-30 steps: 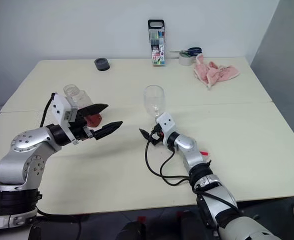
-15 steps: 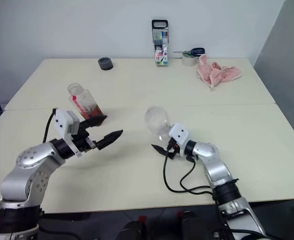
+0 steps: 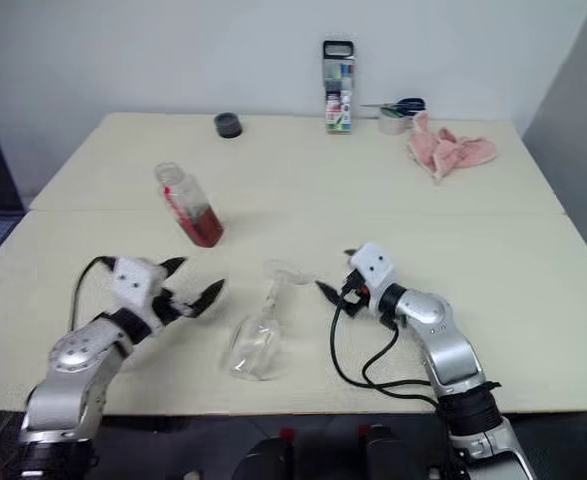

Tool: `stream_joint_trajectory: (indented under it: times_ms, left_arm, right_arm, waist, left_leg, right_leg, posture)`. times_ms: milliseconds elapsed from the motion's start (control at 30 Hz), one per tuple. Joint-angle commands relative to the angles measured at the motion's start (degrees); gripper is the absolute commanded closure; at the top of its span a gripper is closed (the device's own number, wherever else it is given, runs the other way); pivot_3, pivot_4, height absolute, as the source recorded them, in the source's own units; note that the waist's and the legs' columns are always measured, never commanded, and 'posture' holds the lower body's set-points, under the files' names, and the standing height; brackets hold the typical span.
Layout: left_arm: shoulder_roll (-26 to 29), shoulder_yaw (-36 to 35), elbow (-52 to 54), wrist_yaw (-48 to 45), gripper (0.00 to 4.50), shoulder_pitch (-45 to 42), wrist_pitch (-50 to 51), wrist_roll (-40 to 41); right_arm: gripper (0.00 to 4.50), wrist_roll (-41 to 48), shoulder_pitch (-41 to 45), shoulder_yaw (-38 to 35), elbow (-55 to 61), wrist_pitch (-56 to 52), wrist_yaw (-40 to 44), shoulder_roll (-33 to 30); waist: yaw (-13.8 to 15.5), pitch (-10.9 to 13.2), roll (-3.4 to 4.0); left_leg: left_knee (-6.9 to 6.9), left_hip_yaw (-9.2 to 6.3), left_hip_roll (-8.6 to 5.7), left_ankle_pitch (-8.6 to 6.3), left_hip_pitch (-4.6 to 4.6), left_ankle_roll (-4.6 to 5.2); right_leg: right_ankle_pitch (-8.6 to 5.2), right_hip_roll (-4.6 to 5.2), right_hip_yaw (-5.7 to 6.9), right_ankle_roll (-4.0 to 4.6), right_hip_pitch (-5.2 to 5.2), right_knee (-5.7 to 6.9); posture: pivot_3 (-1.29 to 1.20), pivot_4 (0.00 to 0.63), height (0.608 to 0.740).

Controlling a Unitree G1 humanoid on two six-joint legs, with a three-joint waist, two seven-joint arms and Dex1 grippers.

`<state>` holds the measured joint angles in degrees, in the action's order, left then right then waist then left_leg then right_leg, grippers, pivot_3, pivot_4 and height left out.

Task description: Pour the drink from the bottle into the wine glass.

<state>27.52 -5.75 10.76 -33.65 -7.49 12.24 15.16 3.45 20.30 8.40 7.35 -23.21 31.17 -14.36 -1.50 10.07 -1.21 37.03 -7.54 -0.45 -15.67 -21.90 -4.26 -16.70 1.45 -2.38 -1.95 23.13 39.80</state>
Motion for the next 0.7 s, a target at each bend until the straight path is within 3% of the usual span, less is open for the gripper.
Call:
stream_joint_trajectory:
  times_ms: [33,233,700]
  left_arm:
    - [0.26,0.95,-1.12,-0.62,0.00,-0.40,-1.77,-1.11]
    - [0.99,-0.82,-5.57,-0.99,0.00,-0.53,-1.98,-0.79]
    - [1.55,-3.18,-8.11,-2.64,0.00,-2.86,-2.42,2.28]
  right_arm:
    - [0.02,0.87,-1.87,-1.98,6.02,-2.00,-1.32,-1.34]
    - [0.02,2.12,-3.72,-2.70,10.08,-3.64,-2.05,-2.97]
    - [0.02,2.92,-3.58,-1.16,10.78,-0.94,-0.05,-4.36]
  waist:
    - [-0.14,-0.01,0.02]
    - [-1.44,-0.01,0.07]
    - [-1.33,-0.01,0.06]
  left_leg:
    - [-0.03,0.05,-0.01,0.00,-0.01,0.00]
    - [-0.16,0.14,0.12,-0.02,0.13,0.03]
    - [-0.09,0.09,0.07,-0.02,0.09,0.03]
  right_leg:
    - [0.00,-0.02,-0.03,0.00,0.01,-0.06]
    - [-0.01,-0.24,-0.09,0.01,0.06,-0.05]
    - [-0.01,-0.22,-0.05,0.00,0.03,-0.02]
  posture:
    - [0.00,0.150,0.740]
    - [0.00,0.150,0.740]
    - [0.00,0.150,0.740]
